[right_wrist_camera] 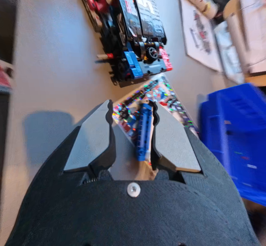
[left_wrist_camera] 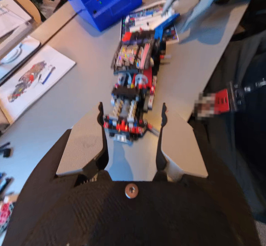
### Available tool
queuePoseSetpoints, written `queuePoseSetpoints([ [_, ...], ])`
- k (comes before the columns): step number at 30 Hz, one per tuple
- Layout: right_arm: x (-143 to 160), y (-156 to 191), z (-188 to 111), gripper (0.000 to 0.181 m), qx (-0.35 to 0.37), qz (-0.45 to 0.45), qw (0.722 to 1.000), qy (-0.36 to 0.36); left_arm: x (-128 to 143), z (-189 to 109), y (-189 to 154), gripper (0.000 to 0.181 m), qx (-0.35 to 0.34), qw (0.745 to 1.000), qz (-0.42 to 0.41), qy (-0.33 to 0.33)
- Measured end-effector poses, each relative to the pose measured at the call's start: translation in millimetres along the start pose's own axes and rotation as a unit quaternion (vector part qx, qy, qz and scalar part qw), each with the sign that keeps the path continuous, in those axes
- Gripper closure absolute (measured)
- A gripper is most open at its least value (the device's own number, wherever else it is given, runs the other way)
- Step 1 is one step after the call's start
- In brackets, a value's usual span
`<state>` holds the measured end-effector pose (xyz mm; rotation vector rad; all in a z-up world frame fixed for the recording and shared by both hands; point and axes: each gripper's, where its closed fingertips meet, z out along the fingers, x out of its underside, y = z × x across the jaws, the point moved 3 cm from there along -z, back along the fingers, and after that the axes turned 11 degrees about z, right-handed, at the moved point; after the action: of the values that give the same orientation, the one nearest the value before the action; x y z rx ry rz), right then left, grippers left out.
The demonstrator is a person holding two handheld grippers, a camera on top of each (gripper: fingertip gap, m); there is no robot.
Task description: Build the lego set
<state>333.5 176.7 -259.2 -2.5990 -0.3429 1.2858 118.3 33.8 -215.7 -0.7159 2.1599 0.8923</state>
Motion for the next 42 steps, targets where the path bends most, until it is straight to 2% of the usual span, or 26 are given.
queuePoseSetpoints([
  [2, -1.4, 1.7, 4.2, 0.139, -0.046, 0.071, 0.996, -0.012, -30.8, 22.1, 9.9, 0.103, 0.015, 1.0, 0.0, -0.002],
  [4, -1.1, 0.5, 10.3, 0.152, -0.069, 0.097, 0.993, -0.006, -52.4, 46.9, 14.7, 0.103, 0.057, 0.998, 0.018, 0.007],
  [7, -2.9, -0.6, 21.0, 0.153, -0.089, 0.109, 0.99, 0.022, -59.2, 77.8, 14.1, 0.134, 0.136, 0.988, 0.045, 0.05],
  [9, -3.1, -4.7, 28.7, 0.152, -0.081, 0.104, 0.991, 0.038, -53.6, 82.1, 11.7, 0.148, 0.174, 0.979, 0.054, 0.092],
  [12, -10.5, -10.5, 37.8, 0.159, -0.076, 0.098, 0.992, 0.021, -49.4, 78.8, 21.1, 0.181, 0.154, 0.981, 0.062, 0.102],
  [14, -14.0, -11.3, 44.0, 0.16, -0.09, 0.099, 0.991, 0.017, -42.6, 81.6, 25.6, 0.181, 0.148, 0.982, 0.044, 0.107],
  [16, -16.6, -16.9, 51.8, 0.168, -0.085, 0.099, 0.991, 0.014, -40.2, 79.5, 27.0, 0.181, 0.163, 0.981, 0.003, 0.109],
  [18, -21.4, -20.9, 59.9, 0.177, -0.086, 0.096, 0.992, 0.014, -36.0, 74.5, 27.8, 0.181, 0.162, 0.98, -0.002, 0.111],
  [22, -33.3, -32.0, 78.8, 0.177, -0.076, 0.075, 0.994, 0.03, -25.8, 67.4, 36.7, 0.181, 0.125, 0.984, -0.018, 0.125],
  [25, -36.1, -43.2, 86.4, 0.175, -0.063, 0.068, 0.994, 0.055, -23.2, 67.7, 39.5, 0.181, 0.102, 0.988, -0.038, 0.106],
  [29, -35.7, -51.2, 69.5, 0.168, -0.078, 0.108, 0.991, 0.03, -23.5, 64.9, 51.1, 0.181, 0.069, 0.991, -0.041, 0.105],
  [32, -25.4, -65.0, 43.8, 0.16, -0.048, 0.144, 0.988, 0.034, -45.9, 53.3, 53.1, 0.181, 0.074, 0.994, -0.067, 0.054],
  [34, -17.0, -73.8, 26.5, 0.16, -0.023, 0.191, 0.98, 0.038, -44.0, 53.3, 48.3, 0.181, 0.073, 0.993, -0.047, 0.081],
  [37, -4.7, -81.6, 5.6, 0.157, 0.003, 0.26, 0.965, 0.043, -22.8, 67.5, 37.8, 0.181, 0.076, 0.987, -0.028, 0.142],
  [38, 0.0, -85.5, 0.1, 0.155, 0.019, 0.273, 0.961, 0.044, -30.8, 67.8, 39.6, 0.181, 0.069, 0.991, -0.038, 0.111],
  [40, 8.9, -88.4, -7.9, 0.147, 0.033, 0.292, 0.955, 0.048, -32.6, 66.1, 40.1, 0.181, 0.076, 0.988, -0.055, 0.122],
  [42, 16.8, -84.0, -12.2, 0.145, 0.022, 0.312, 0.948, 0.056, -43.2, 59.5, 37.3, 0.181, 0.068, 0.99, -0.065, 0.106],
])
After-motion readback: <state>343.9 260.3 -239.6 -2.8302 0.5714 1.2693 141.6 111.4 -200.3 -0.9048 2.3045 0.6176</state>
